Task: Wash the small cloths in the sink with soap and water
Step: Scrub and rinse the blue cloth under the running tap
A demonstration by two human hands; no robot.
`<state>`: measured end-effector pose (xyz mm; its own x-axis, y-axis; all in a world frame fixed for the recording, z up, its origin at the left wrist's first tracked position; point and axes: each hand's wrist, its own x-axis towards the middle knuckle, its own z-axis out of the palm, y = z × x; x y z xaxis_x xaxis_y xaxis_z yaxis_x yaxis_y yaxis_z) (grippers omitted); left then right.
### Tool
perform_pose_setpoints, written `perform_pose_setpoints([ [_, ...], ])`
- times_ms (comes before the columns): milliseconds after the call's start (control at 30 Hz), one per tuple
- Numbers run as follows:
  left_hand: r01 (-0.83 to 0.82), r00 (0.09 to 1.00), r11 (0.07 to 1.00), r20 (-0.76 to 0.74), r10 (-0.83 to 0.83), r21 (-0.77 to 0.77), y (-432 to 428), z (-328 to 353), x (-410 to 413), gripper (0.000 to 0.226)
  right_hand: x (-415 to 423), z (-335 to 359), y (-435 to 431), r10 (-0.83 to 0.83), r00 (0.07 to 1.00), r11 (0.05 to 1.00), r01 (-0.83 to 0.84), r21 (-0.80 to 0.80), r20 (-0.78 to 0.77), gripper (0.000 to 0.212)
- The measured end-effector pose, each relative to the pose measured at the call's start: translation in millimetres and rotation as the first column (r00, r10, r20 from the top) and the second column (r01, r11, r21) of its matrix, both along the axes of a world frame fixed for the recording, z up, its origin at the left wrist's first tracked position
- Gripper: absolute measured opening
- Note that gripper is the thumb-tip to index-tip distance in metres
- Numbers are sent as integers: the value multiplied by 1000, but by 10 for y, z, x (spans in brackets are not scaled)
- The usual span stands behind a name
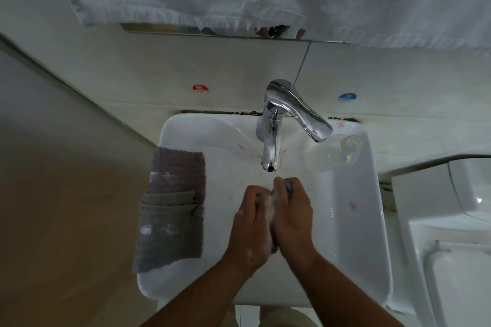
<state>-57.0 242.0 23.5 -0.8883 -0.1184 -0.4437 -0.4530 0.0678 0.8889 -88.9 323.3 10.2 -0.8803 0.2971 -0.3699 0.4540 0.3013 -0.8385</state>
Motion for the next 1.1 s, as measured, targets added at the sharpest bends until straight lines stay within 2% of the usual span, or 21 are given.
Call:
perform_pose_setpoints([
  [67, -71, 997, 995, 9, 72, -75, -108, -132, -139, 12, 201, 76, -137, 102, 993, 995, -102, 7, -67, 18],
  [133, -107, 993, 992, 43, 110, -61, -141, -160, -156, 14, 264, 69, -143, 195, 970, 980, -186, 71, -149, 17],
  [167, -81, 995, 996, 52, 83, -29, -99, -128, -107, 17, 171, -1, -79, 174, 975, 981, -161, 106, -138, 20],
  [233, 17, 999, 999, 42, -19, 37, 20, -41, 25, 21, -47, -104, 59, 47, 995, 997, -42, 58, -92, 26],
  [300, 23, 1000, 1000, 21, -22, -17, 5, -70, 10, 20, 8, -99, 41, 26, 994, 999, -24, 21, -103, 25],
  [367, -81, 995, 990, 50, 87, -112, -109, -172, -112, 16, 245, 10, -100, 164, 969, 986, -159, 44, -184, 20],
  [433, -101, 991, 991, 82, 109, -90, -154, -177, -128, 17, 331, 17, -136, 247, 934, 969, -239, 61, -257, 19],
  [533, -2, 998, 997, 67, -3, 82, 14, -13, 43, 22, -20, -163, 55, 65, 989, 996, -57, 66, -131, 24],
  [567, 17, 999, 997, 45, -21, 77, 29, 0, 71, 21, -47, -185, 81, 20, 995, 999, -16, 45, -93, 25],
  [600, 11, 999, 999, 31, -12, 37, 9, -20, 42, 19, 0, -140, 58, 26, 995, 999, -23, 30, -92, 25],
  [667, -81, 995, 995, 53, 84, -62, -94, -132, -79, 12, 226, 1, -78, 156, 974, 988, -153, 30, -163, 19],
  [733, -141, 985, 989, 98, 144, -42, -149, -135, -118, 12, 340, 34, -128, 248, 941, 969, -241, 57, -229, 16],
  [767, -120, 988, 993, 103, 119, 6, -110, -80, -75, 14, 268, -26, -84, 240, 944, 970, -226, 85, -225, 16],
  [833, -21, 998, 997, 67, 16, 80, 10, 34, 45, 18, 0, -145, 56, 93, 987, 994, -83, 77, -130, 22],
  [900, 50, 999, 998, 14, -51, 29, 26, 21, 56, 17, -32, -145, 77, 9, 998, 999, -7, 38, -65, 25],
  [1000, -66, 994, 995, 80, 71, -69, -138, -160, -134, 11, 292, 114, -131, 165, 971, 986, -161, 36, -170, 19],
  [1067, -109, 989, 994, 99, 110, -17, -153, -136, -102, 11, 311, 124, -131, 258, 940, 966, -250, 64, -223, 15],
  [1100, -87, 993, 996, 85, 84, 24, -101, -77, -37, 13, 201, 51, -68, 236, 950, 971, -223, 84, -203, 15],
])
